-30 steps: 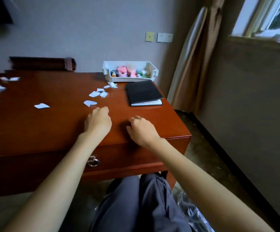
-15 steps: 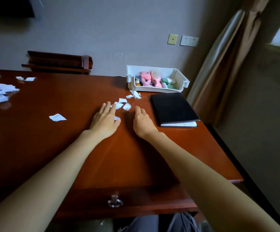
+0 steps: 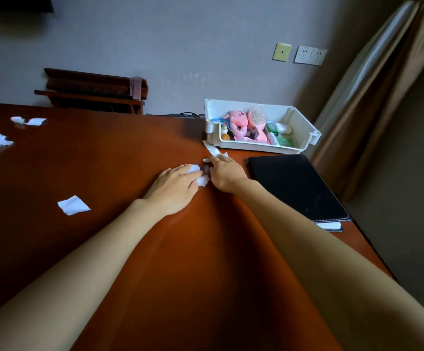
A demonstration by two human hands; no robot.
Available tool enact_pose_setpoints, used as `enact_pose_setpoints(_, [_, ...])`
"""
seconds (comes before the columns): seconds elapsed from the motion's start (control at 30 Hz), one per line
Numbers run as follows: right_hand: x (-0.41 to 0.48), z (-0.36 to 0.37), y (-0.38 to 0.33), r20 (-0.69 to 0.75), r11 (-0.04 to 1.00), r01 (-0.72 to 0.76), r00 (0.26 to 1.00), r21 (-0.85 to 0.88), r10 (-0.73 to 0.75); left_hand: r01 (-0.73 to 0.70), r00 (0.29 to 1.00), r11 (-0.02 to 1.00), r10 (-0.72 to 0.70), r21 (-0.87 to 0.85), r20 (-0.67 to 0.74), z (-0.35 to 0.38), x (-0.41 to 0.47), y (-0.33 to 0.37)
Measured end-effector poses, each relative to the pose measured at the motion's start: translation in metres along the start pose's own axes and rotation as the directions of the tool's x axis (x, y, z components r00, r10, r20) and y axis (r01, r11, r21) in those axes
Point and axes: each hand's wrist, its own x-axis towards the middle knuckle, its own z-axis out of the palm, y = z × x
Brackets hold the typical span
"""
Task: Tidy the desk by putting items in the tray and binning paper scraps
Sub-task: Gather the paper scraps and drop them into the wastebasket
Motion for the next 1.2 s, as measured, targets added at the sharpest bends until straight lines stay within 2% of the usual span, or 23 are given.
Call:
enact_pose_setpoints(0.07, [-0.007, 0.003, 0.000, -0.021, 1.000, 0.024, 1.000, 0.011, -0.024, 0.018, 0.998, 1.000, -0.018, -0.011, -0.059, 0.005, -0.002, -0.002])
enact_pose_setpoints(0.37, [-0.099, 0.014, -0.012, -0.077, 0.978, 0.180, 0.982, 0.102, -0.172, 0.209, 0.972, 0.975, -0.215, -0.075, -0.093, 0.011, -0.059, 0.005])
enact_pose_setpoints(0.5, [-0.139, 0.019, -0.015, -0.111, 0.973, 0.181, 0.980, 0.141, -0.166, 0.241, 0.955, 0.966, -0.252, -0.091, -0.154, 0.009, -0.092, 0.013])
enact_pose_setpoints(0.67, [-0.172, 0.021, -0.020, -0.262, 0.980, 0.132, 0.961, 0.149, -0.090, 0.282, 0.936, 0.959, -0.269, 0.027, -0.225, 0.004, -0.129, 0.017])
enact_pose_setpoints(0.73, [-0.173, 0.023, -0.029, -0.231, 0.983, 0.081, 0.972, 0.167, -0.041, 0.319, 0.915, 0.947, -0.297, 0.037, -0.272, 0.000, -0.140, 0.011])
enact_pose_setpoints(0.83, [-0.166, 0.030, -0.046, -0.088, 0.983, 0.075, 0.994, 0.167, -0.061, 0.410, 0.874, 0.912, -0.392, 0.003, -0.288, -0.007, -0.148, -0.008])
enact_pose_setpoints(1.0, [-0.149, 0.045, -0.073, 0.004, 0.985, 0.167, 0.986, 0.043, -0.167, 0.548, 0.822, 0.835, -0.546, -0.036, -0.160, -0.012, -0.139, -0.052])
enact_pose_setpoints(1.1, [-0.141, 0.049, -0.083, 0.026, 0.977, 0.213, 0.977, -0.028, -0.213, 0.538, 0.842, 0.843, -0.537, -0.012, -0.044, -0.013, -0.129, -0.065])
enact_pose_setpoints(1.2, [-0.137, 0.048, -0.086, 0.026, 0.959, 0.282, 0.959, 0.020, -0.282, 0.409, 0.909, 0.906, -0.414, -0.109, -0.036, -0.014, -0.129, -0.061])
